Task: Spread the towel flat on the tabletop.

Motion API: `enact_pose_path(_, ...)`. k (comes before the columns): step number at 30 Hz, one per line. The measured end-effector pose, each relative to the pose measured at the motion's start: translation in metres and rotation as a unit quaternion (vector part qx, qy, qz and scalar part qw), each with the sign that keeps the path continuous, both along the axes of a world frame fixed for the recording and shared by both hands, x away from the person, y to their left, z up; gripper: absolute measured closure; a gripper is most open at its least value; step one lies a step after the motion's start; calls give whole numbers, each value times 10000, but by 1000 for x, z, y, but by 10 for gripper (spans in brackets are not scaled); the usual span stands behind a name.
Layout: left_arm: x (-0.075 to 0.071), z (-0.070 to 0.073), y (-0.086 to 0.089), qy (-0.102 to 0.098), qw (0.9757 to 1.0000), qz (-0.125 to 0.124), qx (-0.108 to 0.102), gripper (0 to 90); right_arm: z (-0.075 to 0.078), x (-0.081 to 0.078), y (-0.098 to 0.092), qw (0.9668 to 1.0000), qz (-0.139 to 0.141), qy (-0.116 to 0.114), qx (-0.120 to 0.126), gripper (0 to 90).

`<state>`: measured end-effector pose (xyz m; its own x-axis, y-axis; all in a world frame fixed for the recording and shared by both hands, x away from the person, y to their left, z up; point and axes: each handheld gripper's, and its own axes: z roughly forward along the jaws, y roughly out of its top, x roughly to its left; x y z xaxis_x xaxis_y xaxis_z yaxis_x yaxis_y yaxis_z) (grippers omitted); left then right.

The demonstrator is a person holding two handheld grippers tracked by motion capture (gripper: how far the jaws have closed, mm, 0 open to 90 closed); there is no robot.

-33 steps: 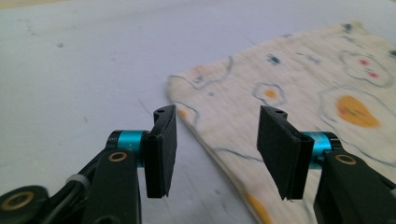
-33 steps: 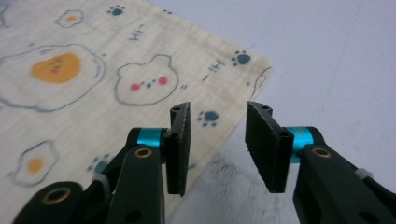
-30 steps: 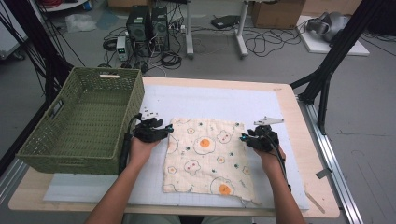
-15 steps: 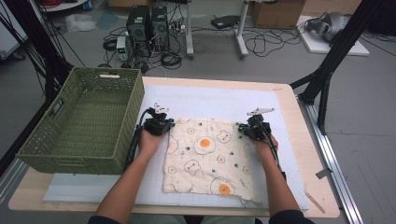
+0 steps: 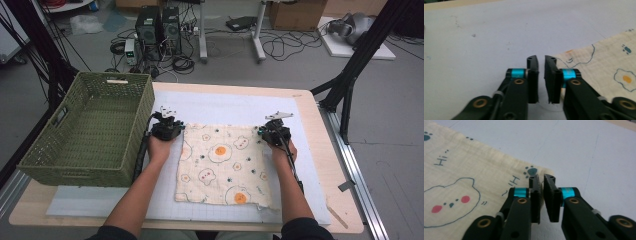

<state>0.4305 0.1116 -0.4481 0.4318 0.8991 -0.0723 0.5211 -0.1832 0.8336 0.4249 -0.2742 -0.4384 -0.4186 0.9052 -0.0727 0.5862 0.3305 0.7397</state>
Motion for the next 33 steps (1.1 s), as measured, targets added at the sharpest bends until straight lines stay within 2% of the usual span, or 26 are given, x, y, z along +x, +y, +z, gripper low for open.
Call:
enact_pose_path(2,-2,3,2,47,9999,-69,-70,662,2,-1,-4,9999,30,2,149,711)
enact_pose_path(5,-7,12,3,-90,9997,-180,-166,615,9,-6,-6,9995,118,-142,248,626)
enact_pose_path(7,-12,20,2,-212,9992,-192,-279,551,15,-10,-7,9991,174,-204,315,589)
enact_pose_path(9,-18,26,2,-265,9993,-157,-220,502,19,-16,-9,9986,272,-223,389,582)
enact_pose_path(10,-21,29,3,-338,9988,-192,-314,482,20,-19,-11,9983,370,-239,385,583)
enact_pose_path(12,-26,33,4,-362,9977,-326,-474,467,20,-28,-14,9976,534,-235,367,567)
enact_pose_path(13,-28,34,5,-370,9969,-431,-547,435,21,-32,-15,9977,576,-103,329,536)
enact_pose_path(14,-31,34,6,-402,9958,-512,-638,417,21,-36,-17,9977,595,-89,323,531)
enact_pose_path(16,-37,35,7,-420,9955,-621,-574,387,21,-46,-23,9968,658,-217,405,523)
enact_pose_path(19,-46,33,10,-424,9950,-606,-667,266,20,-58,-34,9961,641,-231,565,510)
enact_pose_path(21,-49,33,12,-342,9943,-692,-732,233,20,-65,-40,9952,662,-267,676,510)
enact_pose_path(23,-54,32,11,-447,9926,-799,-800,195,22,-72,-43,9946,690,-303,721,499)
enact_pose_path(27,-60,31,10,-551,9884,-1053,-949,197,29,-83,-45,9915,861,-497,835,408)
enact_pose_path(28,-61,32,11,-572,9874,-1094,-990,204,30,-85,-45,9913,860,-564,818,372)
enact_pose_path(31,-65,32,12,-674,9842,-1209,-1104,247,33,-93,-44,9901,868,-983,492,315)
enact_pose_path(32,-66,32,12,-724,9830,-1280,-1101,249,34,-95,-44,9896,859,-1060,457,304)
enact_pose_path(33,-68,32,12,-775,9820,-1324,-1101,251,35,-96,-44,9887,870,-1103,523,284)
